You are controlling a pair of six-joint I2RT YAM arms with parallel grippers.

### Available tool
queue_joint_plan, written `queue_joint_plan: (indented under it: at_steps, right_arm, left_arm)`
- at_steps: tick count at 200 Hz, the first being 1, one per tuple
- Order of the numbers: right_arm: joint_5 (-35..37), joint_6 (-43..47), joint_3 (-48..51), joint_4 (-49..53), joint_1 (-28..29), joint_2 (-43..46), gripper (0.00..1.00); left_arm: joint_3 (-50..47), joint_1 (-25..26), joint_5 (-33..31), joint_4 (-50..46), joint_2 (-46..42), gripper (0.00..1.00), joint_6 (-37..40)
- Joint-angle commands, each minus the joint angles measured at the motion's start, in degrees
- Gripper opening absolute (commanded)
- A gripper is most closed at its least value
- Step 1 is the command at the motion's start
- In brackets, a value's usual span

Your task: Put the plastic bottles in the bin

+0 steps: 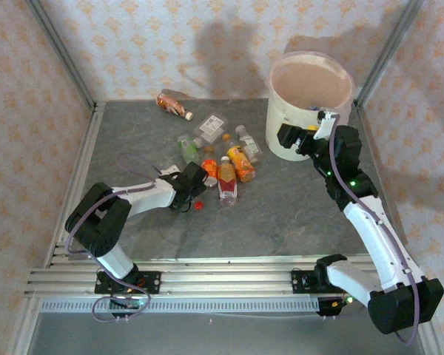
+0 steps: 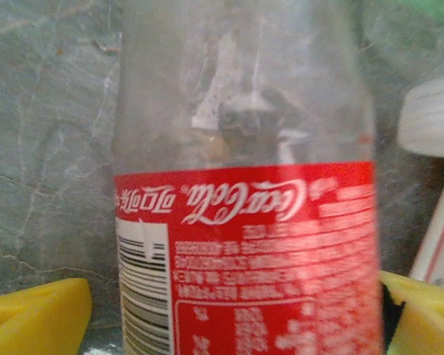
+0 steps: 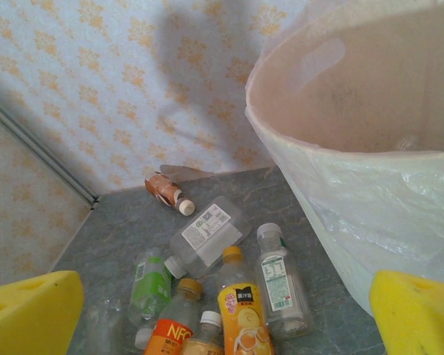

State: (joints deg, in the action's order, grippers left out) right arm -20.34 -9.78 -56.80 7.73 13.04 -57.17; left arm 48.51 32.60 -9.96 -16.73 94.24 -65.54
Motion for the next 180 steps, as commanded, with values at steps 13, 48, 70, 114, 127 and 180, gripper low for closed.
queue_joint_plan:
  at_steps: [13,48,70,114,127,180]
  right_arm:
    - [-0.9,3.1,0.2,0.6,0.6,1.5,0.99]
    - [-0.8,2.5,0.0,0.4,0.9,1.4,0.99]
    - [-1.4,2.4,0.0,-0.4,1.2,1.2,0.99]
    - [-1.2,3.2,0.0,-1.2,1.5,0.9,0.99]
    - [-0.7,3.0,0.2,-1.8,1.5,0.9,0.99]
    - [-0.5,1.4,0.4,-2.7,1.5,1.2,0.99]
  left_arm:
    - [-3.3,-0.1,0.2,7.6,0.4,0.88,2.5]
    - [-5.0,-0.2,1.7,9.7,2.1,0.78,4.7]
    - [-5.5,-0.4,1.9,10.6,2.7,0.70,5.6]
    - [-2.9,-0.8,-0.1,5.2,1.3,0.53,8.6]
    - [-2.8,-0.9,-0.2,5.4,-0.5,0.53,10.1]
    - [-2.8,-0.6,-4.7,2.8,-12.9,0.45,21.2]
